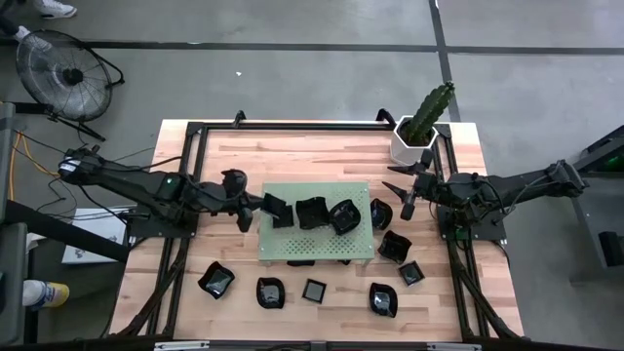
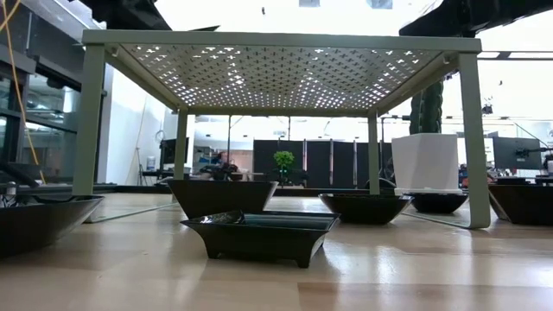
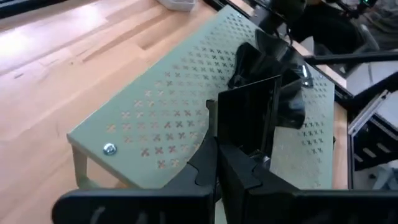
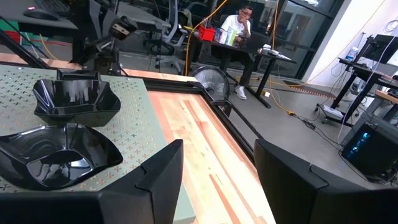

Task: Pick & Place Mini shaped plates
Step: Stack the black square shaped plate on top of the black square shaped plate on the shelf

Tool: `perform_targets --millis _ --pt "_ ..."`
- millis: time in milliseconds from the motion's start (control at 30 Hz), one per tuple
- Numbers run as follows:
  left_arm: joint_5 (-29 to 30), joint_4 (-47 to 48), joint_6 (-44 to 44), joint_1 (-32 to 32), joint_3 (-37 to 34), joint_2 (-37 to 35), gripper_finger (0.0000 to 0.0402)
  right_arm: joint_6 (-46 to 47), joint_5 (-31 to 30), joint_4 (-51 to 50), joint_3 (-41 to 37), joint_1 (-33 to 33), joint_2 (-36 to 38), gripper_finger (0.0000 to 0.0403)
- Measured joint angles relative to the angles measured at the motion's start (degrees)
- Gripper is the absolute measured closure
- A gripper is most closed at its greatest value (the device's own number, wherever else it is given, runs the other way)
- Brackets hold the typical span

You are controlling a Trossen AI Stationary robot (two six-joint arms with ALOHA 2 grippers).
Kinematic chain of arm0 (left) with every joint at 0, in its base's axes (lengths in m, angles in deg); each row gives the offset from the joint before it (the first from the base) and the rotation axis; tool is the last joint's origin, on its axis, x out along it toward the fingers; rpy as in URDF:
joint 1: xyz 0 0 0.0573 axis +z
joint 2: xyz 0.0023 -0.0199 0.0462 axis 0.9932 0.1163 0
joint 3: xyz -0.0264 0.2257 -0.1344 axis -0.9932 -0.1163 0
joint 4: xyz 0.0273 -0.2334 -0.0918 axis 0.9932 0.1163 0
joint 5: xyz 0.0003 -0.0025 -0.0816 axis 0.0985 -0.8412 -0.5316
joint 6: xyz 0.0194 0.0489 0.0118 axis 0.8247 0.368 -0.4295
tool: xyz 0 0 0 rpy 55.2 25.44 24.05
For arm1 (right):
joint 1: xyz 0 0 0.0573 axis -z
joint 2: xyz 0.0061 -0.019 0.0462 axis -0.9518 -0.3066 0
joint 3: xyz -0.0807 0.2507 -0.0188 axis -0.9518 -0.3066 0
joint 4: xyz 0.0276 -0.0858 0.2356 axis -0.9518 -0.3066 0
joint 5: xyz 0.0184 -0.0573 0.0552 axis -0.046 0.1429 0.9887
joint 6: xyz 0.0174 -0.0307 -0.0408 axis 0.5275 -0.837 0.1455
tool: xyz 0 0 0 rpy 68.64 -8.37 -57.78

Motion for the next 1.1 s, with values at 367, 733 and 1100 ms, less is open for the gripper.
perform_targets --millis 367,733,1100 --pt "-3.6 -8.4 3.0 0.4 0.0 -1.1 0.0401 0.0 0.0 0.0 0.0 0.0 0.0 0.0210" --pt "-7.1 -11.3 -16.0 0.4 0.0 2.0 0.0401 0.0 0.0 0.0 0.0 0.0 0.0 0.0210" --pt "-9.7 -11.4 -51.1 0.4 0.0 4.7 0.0401 0.0 0.0 0.0 0.0 0.0 0.0 0.0210"
